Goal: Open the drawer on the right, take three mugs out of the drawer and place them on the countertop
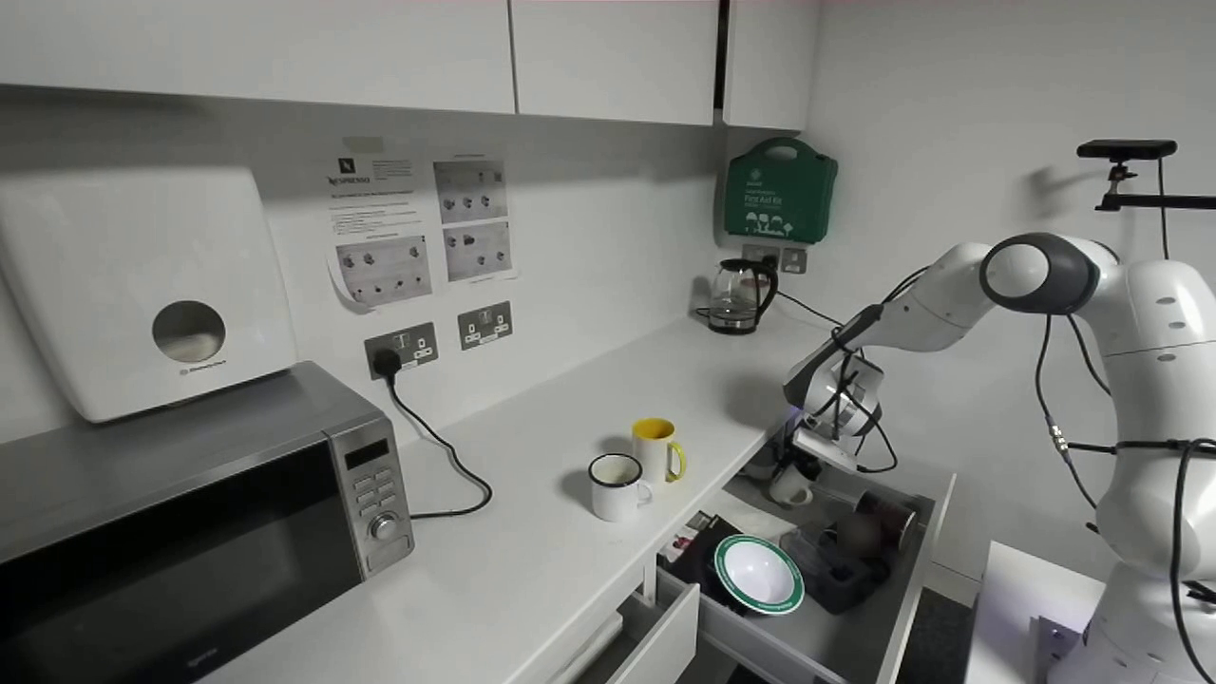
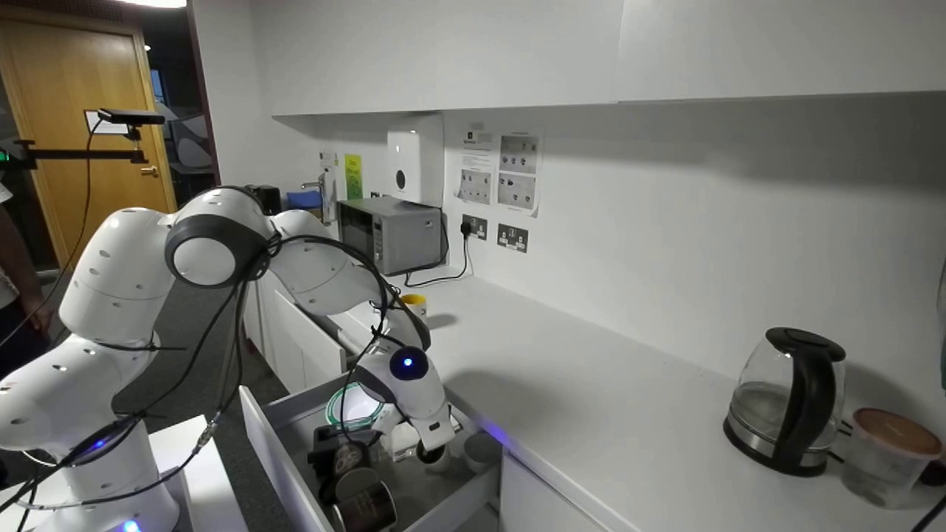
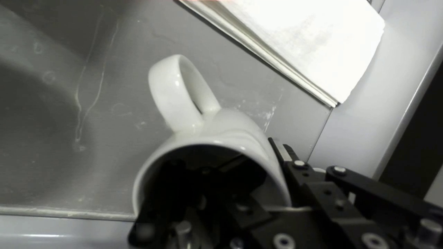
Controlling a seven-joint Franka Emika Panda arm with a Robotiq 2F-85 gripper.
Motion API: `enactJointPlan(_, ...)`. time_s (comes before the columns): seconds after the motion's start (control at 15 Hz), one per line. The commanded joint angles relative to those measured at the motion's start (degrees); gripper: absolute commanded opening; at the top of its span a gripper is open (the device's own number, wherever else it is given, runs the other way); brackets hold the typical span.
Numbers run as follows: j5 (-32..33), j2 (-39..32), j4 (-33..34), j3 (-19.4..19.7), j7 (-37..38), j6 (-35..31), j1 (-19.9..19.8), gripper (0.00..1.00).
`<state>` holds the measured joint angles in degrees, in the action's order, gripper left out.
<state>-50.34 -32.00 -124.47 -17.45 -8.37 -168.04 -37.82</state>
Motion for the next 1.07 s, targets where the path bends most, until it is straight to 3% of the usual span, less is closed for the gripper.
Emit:
enactJointPlan(0.0, 0.69, 2.82, -3.28, 0.78, -1.1, -0.7, -0.38, 0.02)
enactJointPlan(0.6, 0.93, 12.78, -15.95, 7.2, -1.85, -1.98, -0.93, 0.02)
enactJointPlan(1.0, 1.21, 16.59, -19.07, 7.81, -2.47, -2.57, -0.24, 0.02)
